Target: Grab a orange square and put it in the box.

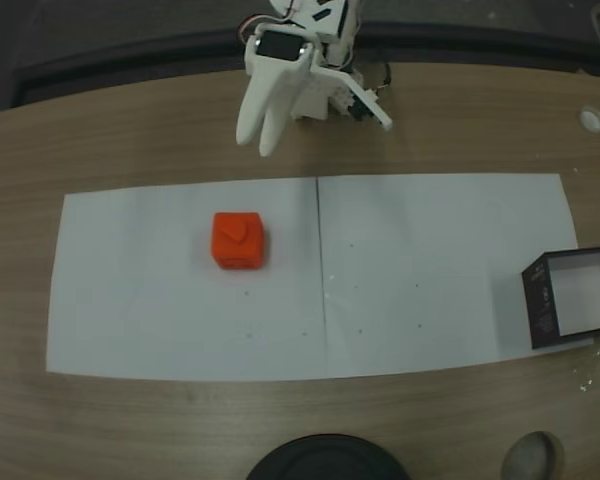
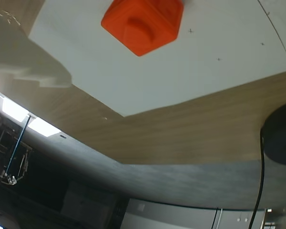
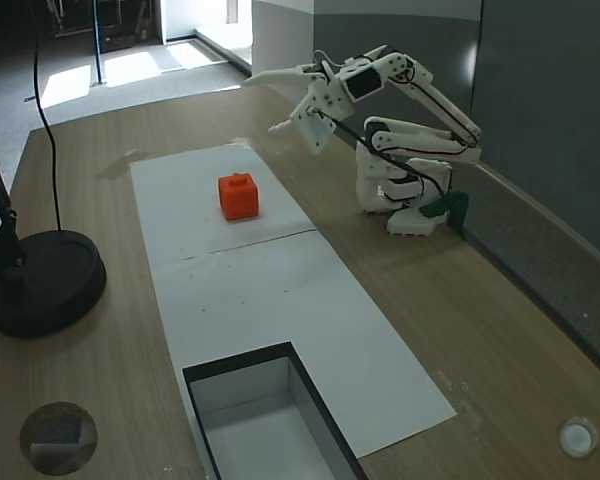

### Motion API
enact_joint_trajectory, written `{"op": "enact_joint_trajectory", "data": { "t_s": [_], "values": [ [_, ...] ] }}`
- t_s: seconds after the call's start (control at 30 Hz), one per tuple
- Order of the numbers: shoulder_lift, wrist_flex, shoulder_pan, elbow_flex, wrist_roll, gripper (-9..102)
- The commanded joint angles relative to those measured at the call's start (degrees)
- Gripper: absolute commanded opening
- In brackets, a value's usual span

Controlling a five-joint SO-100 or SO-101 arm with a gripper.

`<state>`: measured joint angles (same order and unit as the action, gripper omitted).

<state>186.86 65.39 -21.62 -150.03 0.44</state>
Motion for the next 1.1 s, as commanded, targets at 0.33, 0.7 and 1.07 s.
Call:
{"op": "enact_joint_trajectory", "data": {
  "t_s": [0.33,0.7,1.07],
  "values": [
    [-67.24,12.74,-1.05,41.48,0.88,40],
    [-91.67,19.95,-1.41,54.93,0.97,40],
    [-94.04,19.34,-5.19,52.21,-2.37,40]
  ]
}}
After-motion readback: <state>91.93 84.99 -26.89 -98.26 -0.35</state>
